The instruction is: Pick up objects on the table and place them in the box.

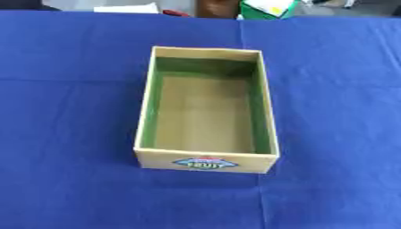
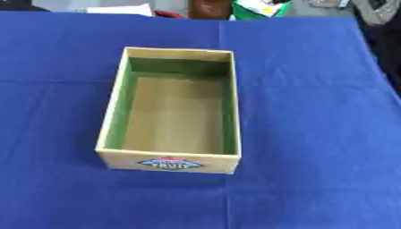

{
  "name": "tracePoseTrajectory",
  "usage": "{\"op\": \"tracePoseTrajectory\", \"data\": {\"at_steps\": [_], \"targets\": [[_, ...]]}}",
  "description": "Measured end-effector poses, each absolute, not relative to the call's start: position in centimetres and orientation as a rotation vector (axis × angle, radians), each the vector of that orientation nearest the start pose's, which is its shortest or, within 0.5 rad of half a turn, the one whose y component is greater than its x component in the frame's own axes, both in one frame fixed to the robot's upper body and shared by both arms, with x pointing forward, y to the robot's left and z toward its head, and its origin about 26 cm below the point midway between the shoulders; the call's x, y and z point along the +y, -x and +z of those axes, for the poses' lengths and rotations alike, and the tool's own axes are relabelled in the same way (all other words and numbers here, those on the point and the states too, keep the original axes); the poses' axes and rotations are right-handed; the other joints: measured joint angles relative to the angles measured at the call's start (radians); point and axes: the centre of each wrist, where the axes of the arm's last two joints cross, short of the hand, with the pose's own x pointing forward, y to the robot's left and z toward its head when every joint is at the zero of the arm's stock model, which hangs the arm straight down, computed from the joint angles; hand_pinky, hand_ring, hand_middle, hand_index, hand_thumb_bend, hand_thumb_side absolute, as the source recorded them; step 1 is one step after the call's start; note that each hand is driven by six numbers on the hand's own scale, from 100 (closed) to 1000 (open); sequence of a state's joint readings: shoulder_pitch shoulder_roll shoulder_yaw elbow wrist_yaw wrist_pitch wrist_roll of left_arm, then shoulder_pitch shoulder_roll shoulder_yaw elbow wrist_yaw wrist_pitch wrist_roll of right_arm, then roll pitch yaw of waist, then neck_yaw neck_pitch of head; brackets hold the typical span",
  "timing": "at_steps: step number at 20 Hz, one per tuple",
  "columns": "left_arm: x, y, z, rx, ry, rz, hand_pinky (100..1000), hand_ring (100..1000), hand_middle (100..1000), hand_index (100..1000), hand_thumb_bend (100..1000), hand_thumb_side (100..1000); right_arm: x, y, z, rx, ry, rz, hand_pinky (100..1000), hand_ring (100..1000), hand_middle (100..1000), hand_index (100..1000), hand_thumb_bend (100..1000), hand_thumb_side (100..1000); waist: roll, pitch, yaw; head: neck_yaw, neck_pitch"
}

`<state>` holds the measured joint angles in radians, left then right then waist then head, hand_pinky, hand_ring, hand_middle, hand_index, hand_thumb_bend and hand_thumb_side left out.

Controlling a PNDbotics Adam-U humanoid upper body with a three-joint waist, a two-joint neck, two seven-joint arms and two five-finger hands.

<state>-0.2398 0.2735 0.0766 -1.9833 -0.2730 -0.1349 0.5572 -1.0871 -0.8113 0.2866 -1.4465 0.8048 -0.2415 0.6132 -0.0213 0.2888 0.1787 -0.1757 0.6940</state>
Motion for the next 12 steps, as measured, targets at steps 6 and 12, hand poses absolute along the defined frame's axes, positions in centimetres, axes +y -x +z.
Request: {"op": "tracePoseTrajectory", "data": {"at_steps": [6, 12], "targets": [[27.7, -29.7, 18.3, -2.435, -0.745, 0.207, 509, 539, 550, 723, 100, 477, -23.1, -37.3, 38.9, 1.832, -1.542, -2.459, 662, 627, 571, 586, 100, 332, -0.001, 0.0, 0.004, -0.003, 0.0], [27.7, -29.7, 18.3, -2.436, -0.74, 0.209, 509, 539, 550, 723, 100, 477, -21.1, -36.2, 37.7, 1.823, -1.387, -2.544, 662, 627, 574, 595, 100, 340, -0.004, 0.0, 0.006, -0.003, 0.0]]}}
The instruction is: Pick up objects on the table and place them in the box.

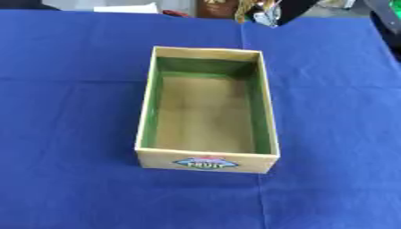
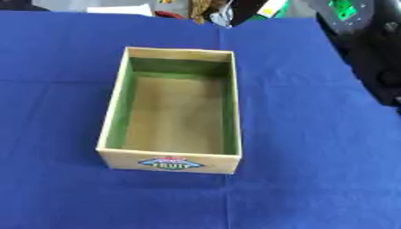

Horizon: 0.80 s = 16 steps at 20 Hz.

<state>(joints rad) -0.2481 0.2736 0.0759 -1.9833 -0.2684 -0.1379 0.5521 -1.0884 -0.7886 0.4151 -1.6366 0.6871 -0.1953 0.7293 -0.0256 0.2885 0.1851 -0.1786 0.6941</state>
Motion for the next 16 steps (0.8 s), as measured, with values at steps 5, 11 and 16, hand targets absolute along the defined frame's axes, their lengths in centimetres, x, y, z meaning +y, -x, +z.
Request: {"op": "tracePoseTrajectory", "data": {"at_steps": [5, 11, 16], "targets": [[27.6, -29.7, 18.4, -2.438, -0.732, 0.206, 509, 539, 550, 722, 100, 475, -19.8, -35.2, 36.9, 1.819, -1.289, -2.57, 663, 629, 577, 599, 100, 340, 0.0, 0.0, 0.001, 0.0, 0.0], [27.5, -29.7, 18.4, -2.443, -0.725, 0.202, 510, 542, 550, 722, 100, 476, -18.7, -34.8, 34.9, 1.797, -1.209, -2.64, 660, 622, 573, 606, 100, 347, 0.002, 0.002, 0.002, -0.006, 0.0], [27.5, -29.8, 18.5, -2.444, -0.723, 0.203, 510, 542, 550, 721, 100, 475, -18.0, -35.2, 33.2, 1.826, -1.138, -2.691, 659, 619, 571, 613, 100, 361, 0.006, 0.006, 0.007, -0.013, 0.0]]}}
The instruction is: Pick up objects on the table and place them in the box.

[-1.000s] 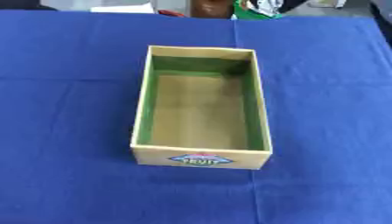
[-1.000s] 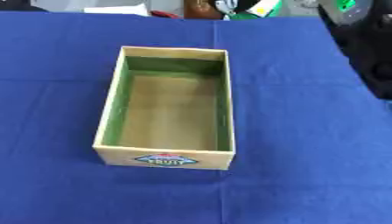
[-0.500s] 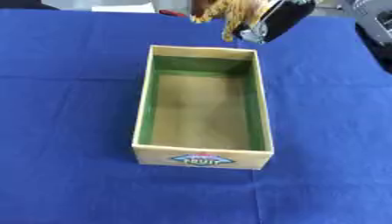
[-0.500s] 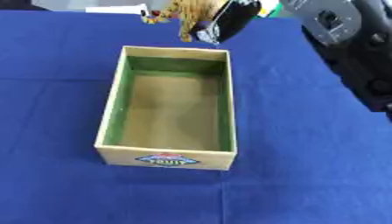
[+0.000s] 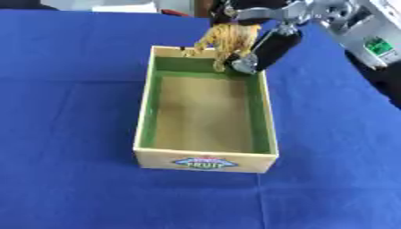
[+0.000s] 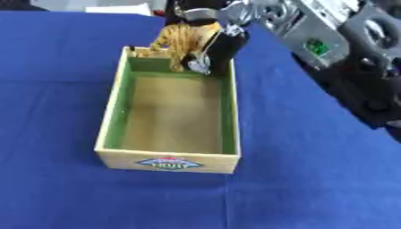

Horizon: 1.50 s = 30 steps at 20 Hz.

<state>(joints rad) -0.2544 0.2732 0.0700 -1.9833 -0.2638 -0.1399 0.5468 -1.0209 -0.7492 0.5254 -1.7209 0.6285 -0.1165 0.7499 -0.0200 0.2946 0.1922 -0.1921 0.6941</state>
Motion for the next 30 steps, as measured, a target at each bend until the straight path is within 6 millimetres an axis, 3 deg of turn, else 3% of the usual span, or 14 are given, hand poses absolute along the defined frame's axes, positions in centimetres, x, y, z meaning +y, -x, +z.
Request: {"op": "tracePoseTrajectory", "data": {"at_steps": [11, 12, 13, 20, 22, 24, 25, 30], "targets": [[27.3, -29.8, 18.4, -2.445, -0.71, 0.195, 510, 543, 550, 721, 100, 475, -15.0, -38.1, 28.8, 1.694, -0.945, -2.918, 651, 618, 570, 616, 100, 390, 0.005, 0.002, 0.01, -0.02, 0.0], [27.3, -29.8, 18.4, -2.445, -0.709, 0.194, 510, 543, 550, 721, 100, 475, -14.9, -38.4, 28.4, 1.678, -0.935, -2.937, 650, 619, 569, 618, 100, 320, 0.005, 0.002, 0.01, -0.021, 0.0], [27.3, -29.8, 18.4, -2.445, -0.708, 0.194, 510, 543, 550, 721, 100, 474, -14.8, -38.6, 28.1, 1.663, -0.927, -2.955, 650, 619, 571, 620, 100, 395, 0.005, 0.002, 0.011, -0.021, 0.0], [27.3, -29.8, 18.4, -2.444, -0.706, 0.193, 511, 544, 550, 720, 100, 474, -14.5, -39.9, 26.3, 1.618, -0.882, -3.038, 688, 666, 615, 670, 100, 375, 0.004, 0.005, 0.01, -0.021, 0.0], [27.2, -29.8, 18.4, -2.444, -0.705, 0.194, 510, 544, 550, 720, 100, 474, -14.5, -40.1, 26.1, 1.618, -0.878, -3.05, 703, 686, 633, 689, 100, 408, 0.004, 0.005, 0.009, -0.021, 0.0], [27.2, -29.8, 18.4, -2.443, -0.703, 0.197, 511, 545, 550, 720, 100, 475, -14.5, -40.3, 25.9, 1.62, -0.875, -3.059, 720, 712, 679, 752, 100, 592, 0.004, 0.006, 0.008, -0.021, 0.0], [27.2, -29.8, 18.4, -2.443, -0.702, 0.198, 511, 545, 550, 720, 100, 475, -14.5, -40.3, 25.9, 1.619, -0.876, -3.063, 729, 729, 698, 770, 100, 640, 0.004, 0.006, 0.008, -0.021, 0.0], [27.2, -29.8, 18.4, -2.442, -0.701, 0.199, 511, 545, 551, 720, 100, 476, -14.6, -40.4, 25.9, 1.586, -0.882, -3.076, 796, 803, 777, 872, 100, 707, 0.004, 0.006, 0.008, -0.021, 0.0]]}}
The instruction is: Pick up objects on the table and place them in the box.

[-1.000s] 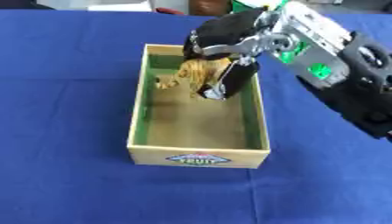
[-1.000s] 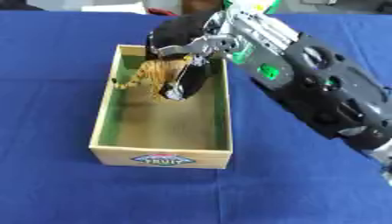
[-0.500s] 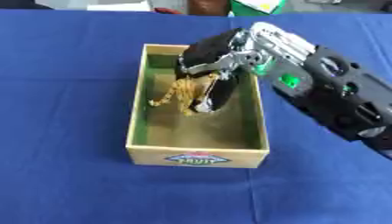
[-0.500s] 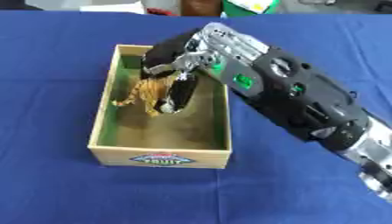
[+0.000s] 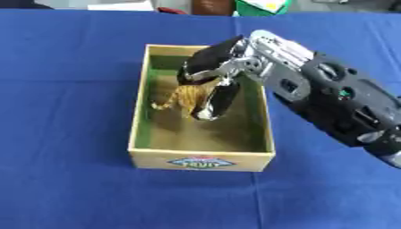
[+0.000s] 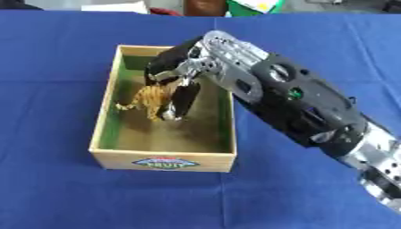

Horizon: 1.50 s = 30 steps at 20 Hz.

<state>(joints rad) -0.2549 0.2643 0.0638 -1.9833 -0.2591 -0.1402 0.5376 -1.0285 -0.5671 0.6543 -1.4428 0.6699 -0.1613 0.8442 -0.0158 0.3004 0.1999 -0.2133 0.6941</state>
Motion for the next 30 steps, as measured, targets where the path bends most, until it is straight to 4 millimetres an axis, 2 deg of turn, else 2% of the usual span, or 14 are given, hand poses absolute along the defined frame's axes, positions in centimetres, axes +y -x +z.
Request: {"op": "tracePoseTrajectory", "data": {"at_steps": [4, 5, 10, 13, 15, 22, 25, 30], "targets": [[27.2, -29.8, 18.4, -2.442, -0.701, 0.199, 511, 545, 551, 720, 100, 477, -14.6, -40.4, 25.9, 1.532, -0.875, -3.099, 798, 806, 779, 875, 100, 711, 0.0, 0.0, -0.001, 0.0, 0.0], [27.2, -29.8, 18.4, -2.442, -0.701, 0.199, 511, 546, 551, 720, 100, 477, -14.6, -40.4, 25.9, 1.524, -0.874, -3.103, 844, 870, 831, 934, 460, 692, 0.0, 0.0, -0.001, 0.0, 0.0], [27.2, -29.8, 18.4, -2.441, -0.701, 0.198, 512, 547, 552, 720, 100, 480, -14.9, -40.3, 27.6, 1.441, -0.981, -3.068, 861, 896, 868, 949, 611, 676, -0.004, 0.0, -0.003, 0.006, 0.0], [27.2, -29.8, 18.4, -2.44, -0.7, 0.196, 512, 548, 552, 720, 100, 481, -15.2, -40.1, 28.8, 1.42, -1.052, -3.027, 878, 920, 901, 969, 740, 677, -0.004, -0.001, -0.004, 0.009, 0.0], [27.2, -29.8, 18.3, -2.439, -0.701, 0.196, 512, 548, 553, 721, 100, 482, -15.5, -40.0, 29.6, 1.416, -1.098, -2.996, 886, 930, 916, 971, 775, 695, -0.005, -0.002, -0.005, 0.01, 0.0], [27.2, -29.8, 18.3, -2.438, -0.7, 0.194, 512, 549, 553, 720, 100, 482, -16.0, -39.9, 30.5, 1.399, -1.156, -2.96, 896, 935, 916, 974, 757, 651, -0.005, -0.004, -0.007, 0.013, 0.0], [27.2, -29.8, 18.3, -2.438, -0.7, 0.194, 512, 550, 553, 720, 100, 482, -16.4, -39.9, 30.8, 1.416, -1.164, -2.955, 887, 924, 895, 960, 650, 651, -0.005, -0.004, -0.007, 0.016, 0.0], [27.2, -29.8, 18.3, -2.438, -0.7, 0.194, 512, 550, 553, 720, 100, 485, -17.8, -39.1, 32.2, 1.54, -1.202, -2.895, 882, 900, 883, 949, 579, 722, -0.004, -0.004, -0.009, 0.018, 0.0]]}}
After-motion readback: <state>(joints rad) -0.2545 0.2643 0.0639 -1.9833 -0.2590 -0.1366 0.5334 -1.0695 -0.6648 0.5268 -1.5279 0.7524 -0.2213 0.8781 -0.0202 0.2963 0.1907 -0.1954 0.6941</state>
